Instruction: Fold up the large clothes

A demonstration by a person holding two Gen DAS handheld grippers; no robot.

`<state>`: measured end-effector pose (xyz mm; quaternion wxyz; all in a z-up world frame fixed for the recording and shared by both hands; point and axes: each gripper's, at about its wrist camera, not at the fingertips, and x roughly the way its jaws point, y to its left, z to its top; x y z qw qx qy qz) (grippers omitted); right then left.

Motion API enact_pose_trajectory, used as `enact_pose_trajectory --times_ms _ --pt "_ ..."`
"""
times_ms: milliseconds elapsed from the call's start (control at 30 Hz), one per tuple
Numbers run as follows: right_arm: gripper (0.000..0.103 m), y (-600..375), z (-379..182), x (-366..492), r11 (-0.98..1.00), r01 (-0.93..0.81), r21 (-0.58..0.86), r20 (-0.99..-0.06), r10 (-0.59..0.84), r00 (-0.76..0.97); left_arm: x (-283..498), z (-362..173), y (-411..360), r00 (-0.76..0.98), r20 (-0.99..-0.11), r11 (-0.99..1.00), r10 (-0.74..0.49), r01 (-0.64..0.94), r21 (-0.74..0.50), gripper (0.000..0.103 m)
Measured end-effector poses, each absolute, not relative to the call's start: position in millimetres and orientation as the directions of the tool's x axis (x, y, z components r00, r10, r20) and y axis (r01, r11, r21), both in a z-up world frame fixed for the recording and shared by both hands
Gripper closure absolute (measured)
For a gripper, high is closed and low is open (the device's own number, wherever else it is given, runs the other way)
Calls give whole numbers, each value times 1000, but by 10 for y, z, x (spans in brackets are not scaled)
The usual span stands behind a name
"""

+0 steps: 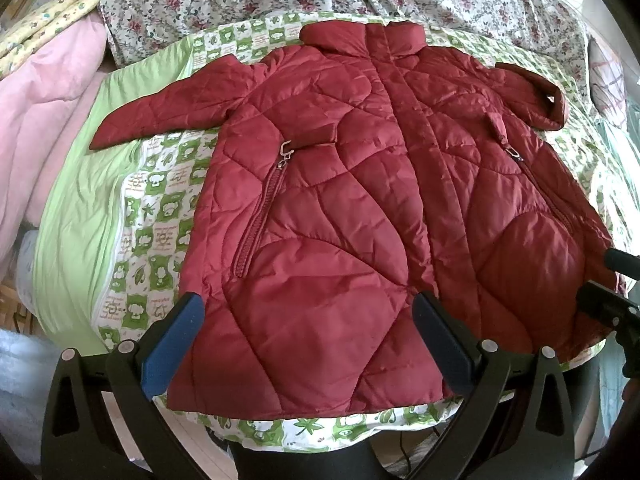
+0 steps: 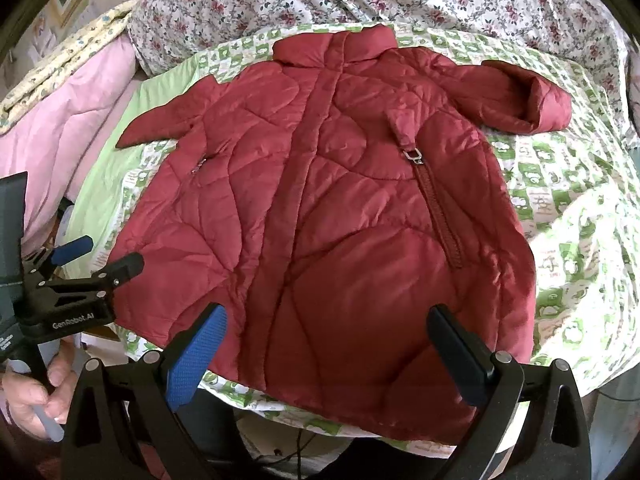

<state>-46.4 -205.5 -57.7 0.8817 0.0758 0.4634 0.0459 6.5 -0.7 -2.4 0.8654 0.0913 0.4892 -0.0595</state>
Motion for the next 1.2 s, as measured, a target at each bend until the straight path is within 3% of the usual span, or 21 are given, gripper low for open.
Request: enact_pose_trajectory --times_ms 333,600,833,1200 --pt "2 -2064 -588 -424 988 -11 156 -822 135 553 106 -71 -34 502 -865 975 -8 197 106 0" --pt "4 -2078 -556 -372 988 -45 148 -786 145 602 192 -128 -35 483 -873 978 -72 206 34 0" --pt "4 -2302 -432 -206 995 0 99 -754 75 653 354 -156 22 473 -877 980 -80 200 18 0" --pt "5 -3085 -262 176 982 112 153 -722 34 691 666 -275 82 421 -903 984 -91 175 -18 0"
